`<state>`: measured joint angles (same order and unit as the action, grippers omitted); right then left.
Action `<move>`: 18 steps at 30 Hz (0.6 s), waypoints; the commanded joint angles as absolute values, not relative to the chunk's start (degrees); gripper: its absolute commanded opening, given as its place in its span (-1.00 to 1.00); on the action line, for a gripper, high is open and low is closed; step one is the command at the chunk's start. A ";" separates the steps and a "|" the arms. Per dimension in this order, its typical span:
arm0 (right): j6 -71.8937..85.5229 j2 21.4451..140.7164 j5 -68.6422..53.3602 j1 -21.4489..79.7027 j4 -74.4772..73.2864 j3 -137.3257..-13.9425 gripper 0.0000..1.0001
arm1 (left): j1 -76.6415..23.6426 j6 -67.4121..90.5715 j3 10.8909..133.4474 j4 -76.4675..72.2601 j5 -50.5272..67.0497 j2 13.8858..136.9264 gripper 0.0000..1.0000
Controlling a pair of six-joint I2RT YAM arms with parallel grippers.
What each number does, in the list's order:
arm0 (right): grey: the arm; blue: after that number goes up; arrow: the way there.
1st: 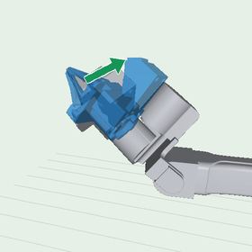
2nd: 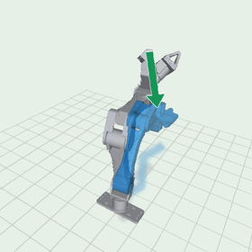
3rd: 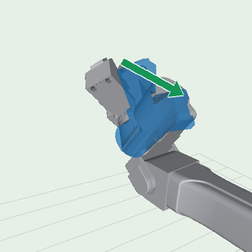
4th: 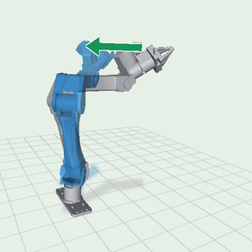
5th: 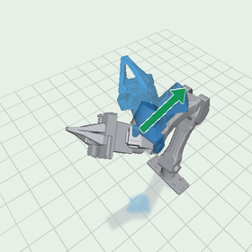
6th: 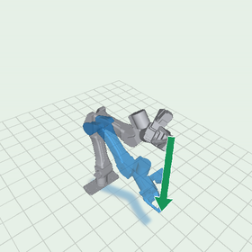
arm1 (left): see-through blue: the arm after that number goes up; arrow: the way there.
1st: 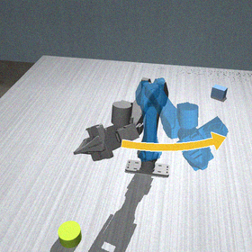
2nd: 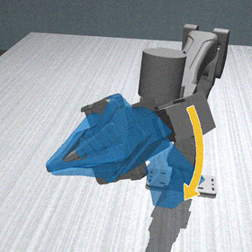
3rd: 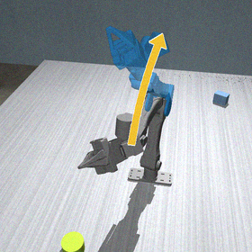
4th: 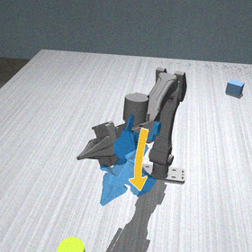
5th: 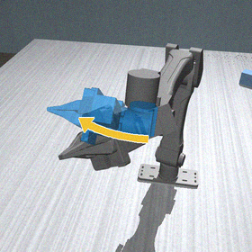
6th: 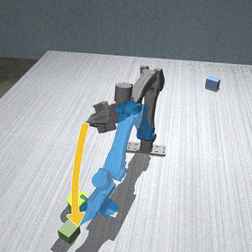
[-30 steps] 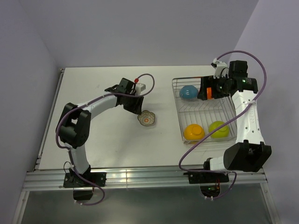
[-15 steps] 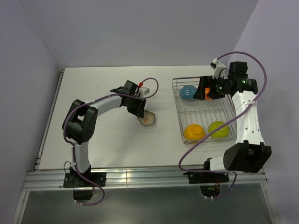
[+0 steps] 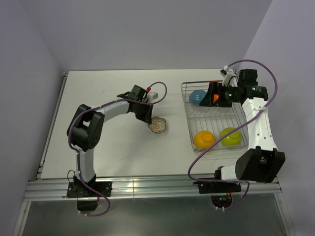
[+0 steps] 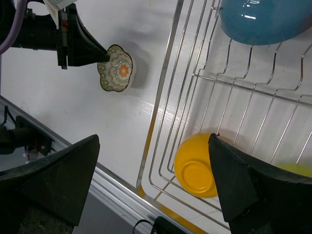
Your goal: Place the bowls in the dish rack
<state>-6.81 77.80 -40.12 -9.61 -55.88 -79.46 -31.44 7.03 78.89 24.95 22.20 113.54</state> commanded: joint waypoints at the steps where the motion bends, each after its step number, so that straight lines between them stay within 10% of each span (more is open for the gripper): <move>1: -4.83 76.11 -41.92 -10.02 -52.65 -79.54 0.99 | -31.73 8.96 80.86 24.17 23.55 115.22 -0.67; 11: -5.27 75.59 -41.84 -10.02 -52.74 -78.40 0.99 | -31.73 9.76 81.47 24.43 22.32 116.19 -0.52; 18: -3.87 74.80 -42.71 -10.02 -50.98 -76.56 0.99 | -31.73 10.28 80.68 23.20 24.25 113.56 -0.97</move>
